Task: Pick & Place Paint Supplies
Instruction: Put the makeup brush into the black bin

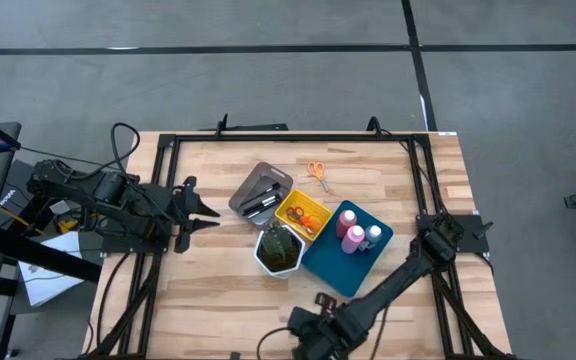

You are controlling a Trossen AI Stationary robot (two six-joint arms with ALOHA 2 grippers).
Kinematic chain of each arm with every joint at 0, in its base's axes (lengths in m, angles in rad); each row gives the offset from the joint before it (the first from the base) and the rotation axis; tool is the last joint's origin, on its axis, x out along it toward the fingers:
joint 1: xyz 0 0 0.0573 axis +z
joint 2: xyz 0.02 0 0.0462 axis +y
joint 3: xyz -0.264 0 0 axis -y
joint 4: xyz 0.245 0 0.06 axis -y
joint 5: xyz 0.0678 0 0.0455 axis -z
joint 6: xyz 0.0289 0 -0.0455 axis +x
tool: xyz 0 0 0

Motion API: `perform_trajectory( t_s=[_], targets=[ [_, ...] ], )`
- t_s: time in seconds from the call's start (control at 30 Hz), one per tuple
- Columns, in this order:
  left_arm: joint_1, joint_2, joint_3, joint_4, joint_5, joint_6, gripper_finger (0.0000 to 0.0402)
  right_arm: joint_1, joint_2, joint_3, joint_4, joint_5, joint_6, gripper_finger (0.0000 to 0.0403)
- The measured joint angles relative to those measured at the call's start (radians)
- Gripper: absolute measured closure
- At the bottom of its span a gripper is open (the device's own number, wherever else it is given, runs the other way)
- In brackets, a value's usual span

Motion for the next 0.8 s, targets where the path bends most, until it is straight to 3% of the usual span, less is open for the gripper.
perform_trajectory(
  t_s=[0.33, 0.5, 0.63, 0.8],
  targets=[
    [0.0, 0.0, 0.0, 0.002, 0.022, 0.0, 0.0308, 0.115, -0.001, 0.035, 0.0, 0.34, 0.621, 0.0403],
    [0.0, 0.0, 0.0, 0.028, 0.022, 0.0, 0.0308, 0.171, -0.001, 0.037, 0.0, 0.566, 0.848, 0.0403],
    [0.0, 0.0, 0.0, 0.055, 0.021, 0.0, 0.0308, 0.177, 0.0, 0.1, -0.044, 0.713, 0.885, 0.0403],
    [0.0, 0.0, 0.0, 0.096, 0.021, 0.002, 0.0308, 0.145, -0.001, 0.289, -0.214, 0.795, 0.745, 0.0403]
  ],
)
